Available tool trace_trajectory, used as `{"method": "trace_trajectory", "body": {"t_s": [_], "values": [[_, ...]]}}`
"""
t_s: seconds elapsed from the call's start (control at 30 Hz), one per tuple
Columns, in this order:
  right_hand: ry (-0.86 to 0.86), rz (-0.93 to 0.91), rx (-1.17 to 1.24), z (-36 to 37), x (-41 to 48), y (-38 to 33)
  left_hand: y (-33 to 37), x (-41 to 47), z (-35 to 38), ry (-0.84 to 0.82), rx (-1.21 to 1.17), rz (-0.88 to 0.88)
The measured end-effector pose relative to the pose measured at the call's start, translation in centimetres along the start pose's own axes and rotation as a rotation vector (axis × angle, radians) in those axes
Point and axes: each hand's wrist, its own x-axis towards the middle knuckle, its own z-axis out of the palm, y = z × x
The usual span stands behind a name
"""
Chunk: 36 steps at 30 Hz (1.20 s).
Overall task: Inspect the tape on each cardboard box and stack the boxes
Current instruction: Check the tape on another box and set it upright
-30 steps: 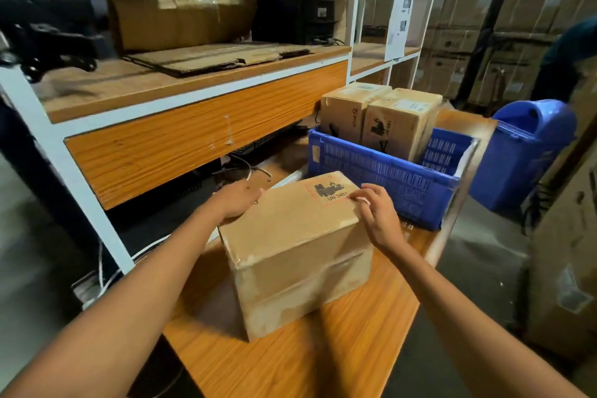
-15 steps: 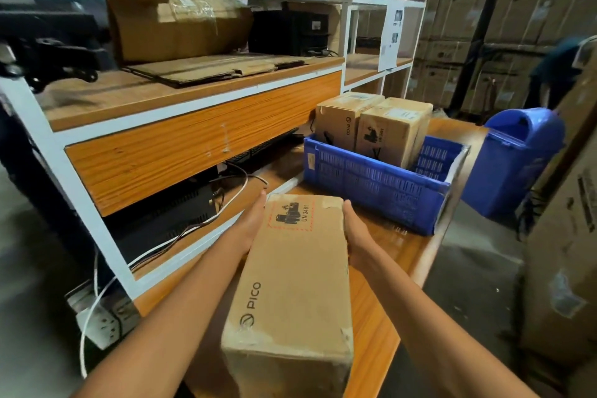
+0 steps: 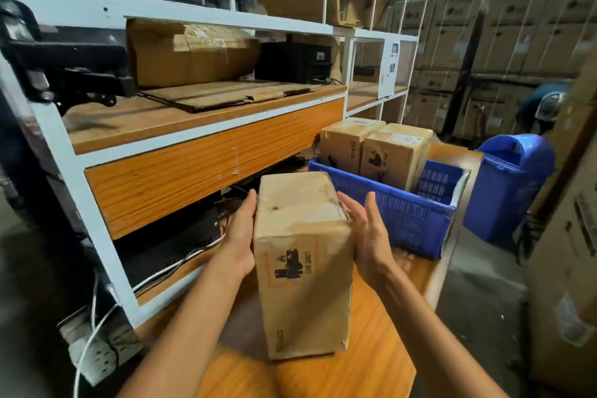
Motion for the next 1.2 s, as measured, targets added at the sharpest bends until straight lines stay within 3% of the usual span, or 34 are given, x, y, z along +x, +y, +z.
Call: {"method": "trace_trajectory", "body": {"t_s": [0.17,0.33,0.4,0.47,0.53,0.6,0.83,1.07,1.2], "values": [[0.048,-0.004,0.031,1.1,-1.5,1.0,-0.9,-0.6,-0.4,-0.053,0.048,0.002],[0.015,-0.135,-0.274,1.3,-2.2,0.9,0.2,-2.1,-0.4,0.022,0.117,0.106],[0.077,-0.339,-0.661,0.8,-2.2,1.8,-0.5,-2.5,-0.6,0.157,0.351,0.330],[0.063,-0.569,-0.899,0.4,-2.5,2.5,-1.3,-3.0,-1.1,0.322,0.748,0.692],[0.057,-0.691,-0.992,0.6,-2.7,2.5,-2.1,-3.3,-1.4,0.305,0.960,0.974],[0.078,-0.709,-1.104,1.1,-2.8,2.4,-3.0,-3.4,-1.6,0.195,1.068,1.073],[-0.031,-0.546,-1.391,2.1,-2.7,0.3,-2.1,-3.1,-1.5,0.104,1.222,1.010],[-0.255,-0.286,-1.505,3.5,-0.6,-2.5,1.3,-1.8,-0.7,-0.075,1.440,0.674],[-0.265,-0.270,-1.604,3.4,-0.3,-2.1,1.0,-1.3,-1.0,-0.167,1.608,0.576]]}}
